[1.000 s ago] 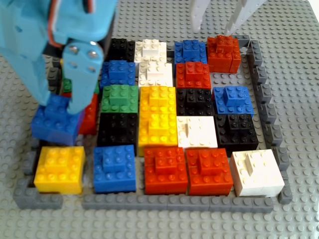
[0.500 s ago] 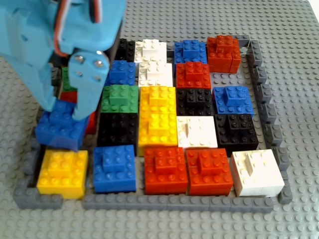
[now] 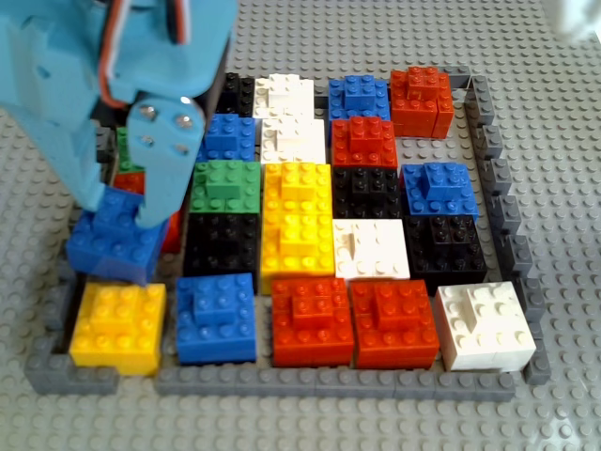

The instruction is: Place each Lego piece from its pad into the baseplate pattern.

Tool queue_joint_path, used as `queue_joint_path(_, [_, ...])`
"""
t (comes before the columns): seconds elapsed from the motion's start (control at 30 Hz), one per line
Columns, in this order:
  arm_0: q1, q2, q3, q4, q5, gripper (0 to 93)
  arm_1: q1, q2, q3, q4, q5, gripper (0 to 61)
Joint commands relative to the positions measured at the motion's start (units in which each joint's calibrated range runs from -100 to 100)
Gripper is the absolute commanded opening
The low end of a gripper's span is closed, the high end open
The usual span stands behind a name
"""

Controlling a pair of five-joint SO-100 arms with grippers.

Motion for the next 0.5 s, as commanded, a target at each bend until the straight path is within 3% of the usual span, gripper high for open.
queue_joint_path(0.0, [0.5,-0.2,-1.6,-0.3,-0.2,0.0,-13.6,-3.6,-4.5,1.3,-0.9,0.2])
queue_joint_path(0.17, [0.5,0.0,-1.6,-0.3,-0.3,0.0,-27.5,-4.0,-4.4,0.5,-0.7,0.2])
queue_joint_path(0.47, [0.0,3.2,-2.0,-1.5,-1.4,0.0,-42.8,-4.0,4.5,-10.0,1.8,0.2])
